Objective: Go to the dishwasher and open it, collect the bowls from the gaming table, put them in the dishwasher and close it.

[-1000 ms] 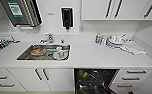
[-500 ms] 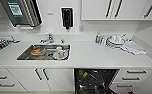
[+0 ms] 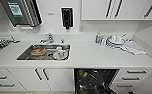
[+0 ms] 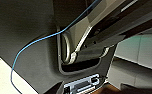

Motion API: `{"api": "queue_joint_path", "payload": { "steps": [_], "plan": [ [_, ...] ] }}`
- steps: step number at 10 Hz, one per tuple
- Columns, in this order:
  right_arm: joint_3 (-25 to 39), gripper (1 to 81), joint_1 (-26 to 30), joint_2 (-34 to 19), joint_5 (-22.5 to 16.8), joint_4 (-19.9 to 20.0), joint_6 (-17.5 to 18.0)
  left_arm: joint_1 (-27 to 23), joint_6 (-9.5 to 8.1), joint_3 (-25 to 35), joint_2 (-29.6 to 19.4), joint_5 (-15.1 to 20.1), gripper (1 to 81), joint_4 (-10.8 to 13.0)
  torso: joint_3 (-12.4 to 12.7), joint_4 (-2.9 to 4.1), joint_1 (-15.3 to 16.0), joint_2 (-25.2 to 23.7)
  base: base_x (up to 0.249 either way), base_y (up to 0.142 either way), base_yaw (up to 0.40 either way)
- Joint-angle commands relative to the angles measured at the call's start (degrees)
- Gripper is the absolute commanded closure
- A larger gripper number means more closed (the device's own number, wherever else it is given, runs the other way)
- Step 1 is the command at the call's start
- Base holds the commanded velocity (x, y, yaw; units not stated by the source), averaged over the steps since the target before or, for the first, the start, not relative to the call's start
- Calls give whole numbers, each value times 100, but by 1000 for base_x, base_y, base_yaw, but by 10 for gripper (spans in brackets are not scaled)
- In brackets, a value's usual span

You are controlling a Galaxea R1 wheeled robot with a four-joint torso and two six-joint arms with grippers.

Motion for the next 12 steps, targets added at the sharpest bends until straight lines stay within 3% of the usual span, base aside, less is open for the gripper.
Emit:
{"api": "queue_joint_path", "payload": {
  "steps": [1, 2, 4, 7, 12],
  "plan": [
    [-313, 10, 188, -775, -1083, 140, -420, -44, 22, 83, -26, 401, 10, -44, 0, 0, 0, 0, 0, 0, 0],
    [-481, 10, -93, -784, -977, 130, -579, -44, 22, 83, -17, 401, 10, -44, 0, 0, 0, 0, 0, 0, 0],
    [-946, 10, -569, -574, -22, 236, -1324, -53, 22, 83, 18, 401, 10, -18, 0, 0, 2, 0, 0, 0, 0],
    [-1044, 10, -700, -415, 33, 236, -1739, -53, 22, 57, 18, 401, 10, -44, 0, -2, 0, 0, 0, 0, 0],
    [-1545, 10, -622, 543, 69, 482, -1765, -36, 22, 39, 10, 409, 10, -53, 0, 0, 0, 0, 0, 0, 0]
  ]
}}
